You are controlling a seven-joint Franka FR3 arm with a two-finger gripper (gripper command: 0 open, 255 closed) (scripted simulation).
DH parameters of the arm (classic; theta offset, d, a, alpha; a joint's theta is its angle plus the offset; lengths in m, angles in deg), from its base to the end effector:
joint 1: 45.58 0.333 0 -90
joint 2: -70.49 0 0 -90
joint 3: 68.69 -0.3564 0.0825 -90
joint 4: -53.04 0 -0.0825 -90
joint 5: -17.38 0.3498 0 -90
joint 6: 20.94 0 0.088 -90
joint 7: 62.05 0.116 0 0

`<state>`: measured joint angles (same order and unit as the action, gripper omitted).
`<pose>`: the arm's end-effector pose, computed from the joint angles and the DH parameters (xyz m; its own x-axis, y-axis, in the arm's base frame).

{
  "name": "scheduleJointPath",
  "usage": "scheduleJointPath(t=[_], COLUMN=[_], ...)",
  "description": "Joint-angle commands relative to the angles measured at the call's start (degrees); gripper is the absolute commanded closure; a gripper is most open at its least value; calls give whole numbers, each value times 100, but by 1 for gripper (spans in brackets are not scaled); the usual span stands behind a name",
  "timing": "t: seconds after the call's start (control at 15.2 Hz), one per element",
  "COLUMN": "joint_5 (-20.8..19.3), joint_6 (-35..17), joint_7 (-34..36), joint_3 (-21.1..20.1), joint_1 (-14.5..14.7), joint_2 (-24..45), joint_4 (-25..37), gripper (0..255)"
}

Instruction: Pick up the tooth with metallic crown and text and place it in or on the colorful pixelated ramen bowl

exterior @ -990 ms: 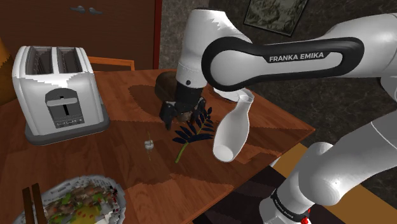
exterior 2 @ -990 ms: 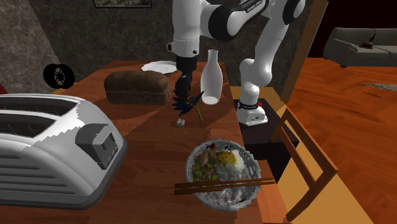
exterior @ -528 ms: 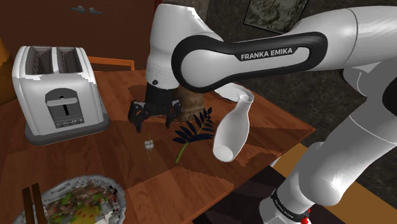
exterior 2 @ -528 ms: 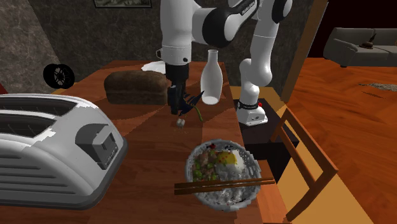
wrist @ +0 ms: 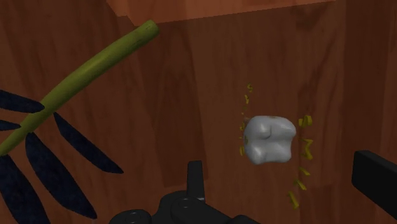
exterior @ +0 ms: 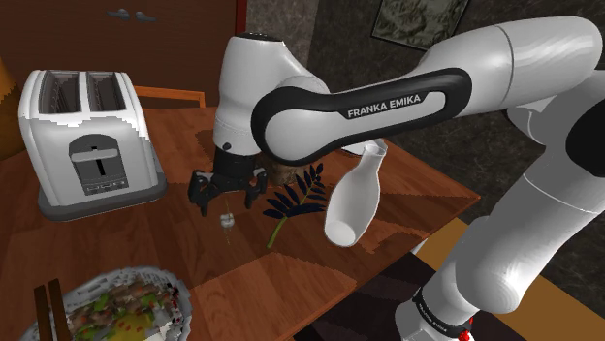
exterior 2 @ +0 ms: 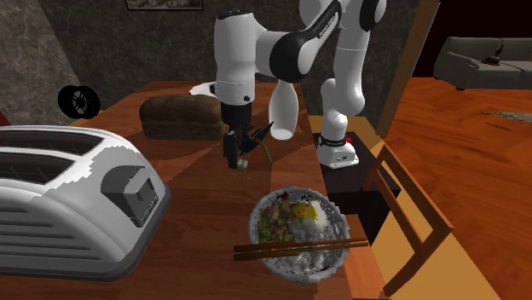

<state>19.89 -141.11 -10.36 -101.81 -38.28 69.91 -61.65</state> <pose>0.4027 0.3475 0.5157 0.9756 -0.2165 0.0372 -0.2118 -0.9719 -0.1026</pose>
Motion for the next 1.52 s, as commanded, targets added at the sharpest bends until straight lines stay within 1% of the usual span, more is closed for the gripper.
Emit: scheduleJointPath(t=[0.0, 0.4, 0.46, 1.06, 1.45], joint_5=[-20, -20, -20, -20, 46], joint_6=[-62, -61, -61, -62, 390], joint_7=[14, 14, 14, 14, -23], joint_3=[-4, -4, -4, -4, 12], joint_1=[4, 4, 4, 4, -10], joint_2=[32, 32, 32, 32, -88], joint_4=[-31, -30, -30, -31, 319], gripper=[0, 0, 255, 255, 255])
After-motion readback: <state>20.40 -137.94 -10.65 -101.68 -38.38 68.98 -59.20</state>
